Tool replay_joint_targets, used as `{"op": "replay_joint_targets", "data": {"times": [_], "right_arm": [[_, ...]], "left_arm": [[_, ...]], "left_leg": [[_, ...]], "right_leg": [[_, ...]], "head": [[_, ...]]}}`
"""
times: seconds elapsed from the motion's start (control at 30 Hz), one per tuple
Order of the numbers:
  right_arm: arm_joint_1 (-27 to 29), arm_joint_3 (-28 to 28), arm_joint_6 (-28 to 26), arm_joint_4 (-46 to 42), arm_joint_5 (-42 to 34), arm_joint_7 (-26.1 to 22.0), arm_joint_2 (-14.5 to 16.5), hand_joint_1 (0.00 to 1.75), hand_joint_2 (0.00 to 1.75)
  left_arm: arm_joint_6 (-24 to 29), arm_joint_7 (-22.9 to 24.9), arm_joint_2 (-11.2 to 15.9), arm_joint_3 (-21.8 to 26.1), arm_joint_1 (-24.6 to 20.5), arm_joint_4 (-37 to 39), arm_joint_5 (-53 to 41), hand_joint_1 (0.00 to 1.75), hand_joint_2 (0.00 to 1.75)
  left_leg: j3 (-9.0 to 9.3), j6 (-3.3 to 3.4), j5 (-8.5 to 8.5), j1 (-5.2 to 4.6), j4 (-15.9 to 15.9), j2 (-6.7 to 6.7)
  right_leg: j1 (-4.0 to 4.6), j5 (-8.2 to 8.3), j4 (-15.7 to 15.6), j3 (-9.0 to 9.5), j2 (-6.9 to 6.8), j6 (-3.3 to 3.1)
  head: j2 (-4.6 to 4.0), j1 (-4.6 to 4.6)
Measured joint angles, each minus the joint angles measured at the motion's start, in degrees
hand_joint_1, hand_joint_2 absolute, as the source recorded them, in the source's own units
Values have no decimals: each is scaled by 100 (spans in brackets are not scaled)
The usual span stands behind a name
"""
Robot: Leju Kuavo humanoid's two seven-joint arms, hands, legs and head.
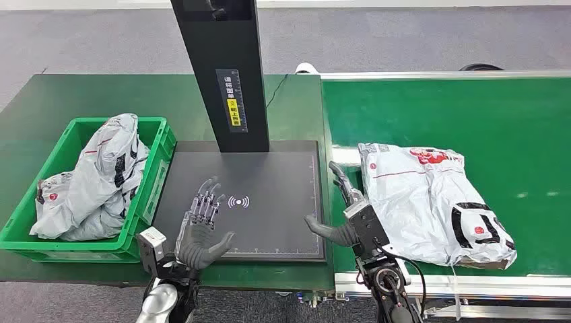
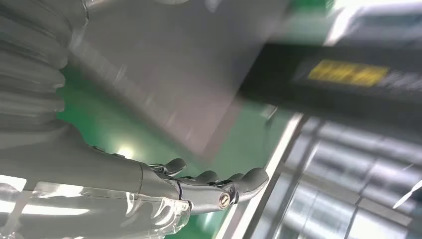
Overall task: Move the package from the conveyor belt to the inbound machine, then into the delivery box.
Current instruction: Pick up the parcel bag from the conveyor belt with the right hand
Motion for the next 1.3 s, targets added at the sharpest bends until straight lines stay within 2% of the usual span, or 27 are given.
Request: {"op": "replay_joint_targets", "data": {"times": [0.23, 0.6, 0.83, 1.0, 1.3], "right_arm": [[-235, -254, -497, 40, 687, 148, -346, 0, 175], [-426, -618, -534, 224, 1004, 238, -820, 0, 175], [-831, -950, -622, 917, 1379, 853, -1115, 0, 175], [-1214, -1043, -129, 1774, 1951, 1511, -1361, 0, 175], [-1380, -1041, 2, 2514, 2136, 1627, -1504, 0, 175]], "left_arm": [[-37, -14, 25, 0, 58, 0, -31, 0, 175], [-33, -103, 98, -9, 65, 62, -15, 0, 175], [-168, -106, 146, -35, 65, 95, 226, 0, 175], [-246, -28, 175, -33, 66, 93, 378, 0, 175], [-272, -9, 187, -35, 77, 92, 404, 0, 175]], "left_leg": [[0, 0, 0, -2, 2, -1], [-1, 1, -1, -2, 1, -2], [-1, 3, 0, -5, 2, -2], [1, 3, 0, -5, 4, -6], [-3, 3, -1, -4, 3, -16]], "right_leg": [[-2, 1, 0, 0, 0, 1], [-2, 1, 0, -1, 0, 1], [-5, 2, 0, 4, -2, 3], [-6, 4, 0, 4, -4, 3], [-4, 1, 0, 1, -9, 4]], "head": [[0, 0], [0, 0], [0, 1], [0, -1], [0, 0]]}}
